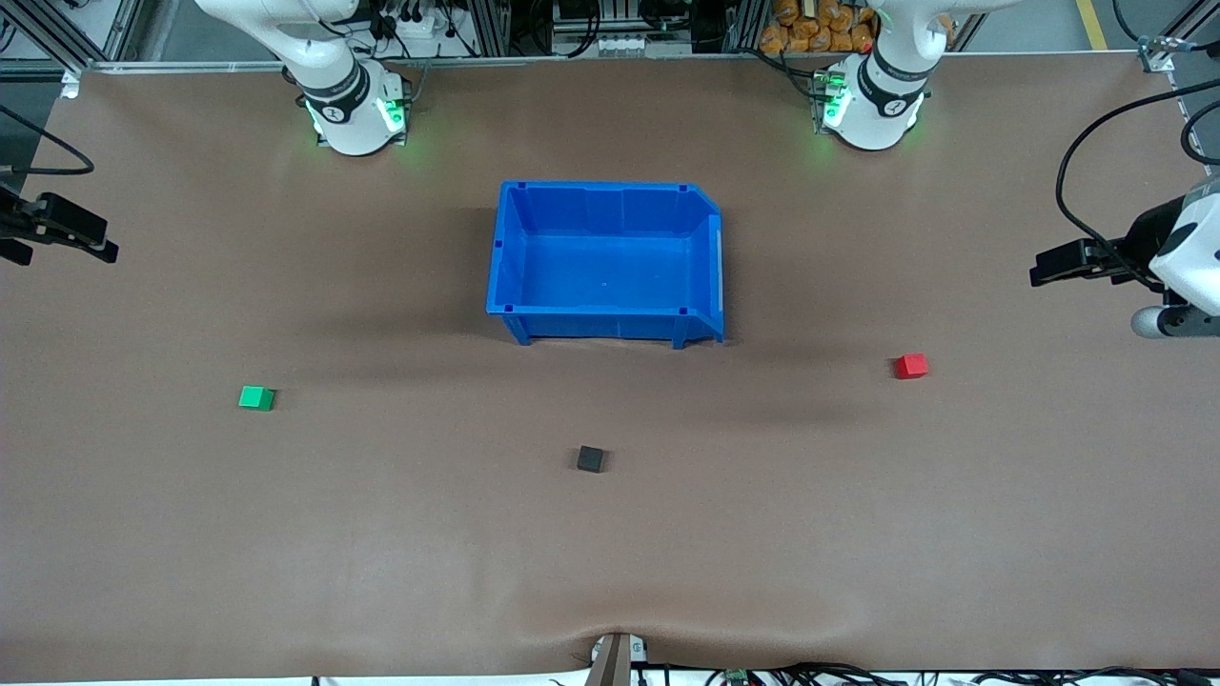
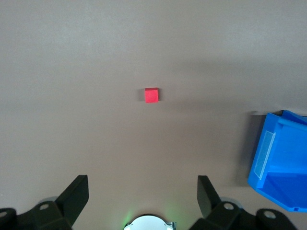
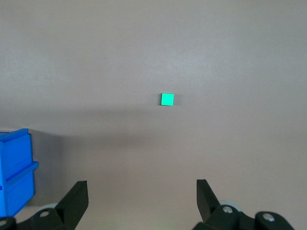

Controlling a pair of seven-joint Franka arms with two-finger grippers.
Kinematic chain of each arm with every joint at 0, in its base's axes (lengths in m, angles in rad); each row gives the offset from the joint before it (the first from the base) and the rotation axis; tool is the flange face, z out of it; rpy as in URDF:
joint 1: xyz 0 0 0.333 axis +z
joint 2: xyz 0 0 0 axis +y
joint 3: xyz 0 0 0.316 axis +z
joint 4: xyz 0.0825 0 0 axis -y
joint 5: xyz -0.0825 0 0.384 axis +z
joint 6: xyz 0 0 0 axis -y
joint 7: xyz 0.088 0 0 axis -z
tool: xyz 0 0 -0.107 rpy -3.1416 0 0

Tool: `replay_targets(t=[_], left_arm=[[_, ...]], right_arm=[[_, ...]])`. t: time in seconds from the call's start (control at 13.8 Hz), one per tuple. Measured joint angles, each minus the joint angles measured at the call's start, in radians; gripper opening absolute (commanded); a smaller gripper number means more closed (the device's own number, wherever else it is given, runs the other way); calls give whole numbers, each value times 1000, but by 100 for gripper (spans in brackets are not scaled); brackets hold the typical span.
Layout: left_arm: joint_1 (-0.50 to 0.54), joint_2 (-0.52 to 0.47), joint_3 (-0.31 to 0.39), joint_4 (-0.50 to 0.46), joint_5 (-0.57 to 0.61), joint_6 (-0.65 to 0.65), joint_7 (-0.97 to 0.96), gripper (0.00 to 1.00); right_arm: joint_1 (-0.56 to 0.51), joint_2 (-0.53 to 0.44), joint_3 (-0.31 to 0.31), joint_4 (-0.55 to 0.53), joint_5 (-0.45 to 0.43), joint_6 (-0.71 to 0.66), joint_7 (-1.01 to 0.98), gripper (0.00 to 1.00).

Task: Attach green and red cubes to black cube
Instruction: 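Move the left gripper toward the red cube, then lower the left gripper over the red cube and close on it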

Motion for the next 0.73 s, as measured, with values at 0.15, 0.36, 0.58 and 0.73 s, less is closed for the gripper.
replay_targets(t=[0.15, 0.36, 0.58, 0.73], left_arm=[[9, 26, 1, -1, 0, 20, 0, 100], [11, 122, 0, -3, 0, 82, 0, 100], [8, 223, -1, -3, 0, 133, 0, 100], [5, 276, -2, -2, 0, 161, 0, 100]], right_arm=[[0, 0, 0, 1, 0, 0, 0, 100], [-16, 0, -1, 2, 0, 1, 0, 100], [-20, 0, 0, 3, 0, 1, 0, 100], [-20, 0, 2, 3, 0, 1, 0, 100]])
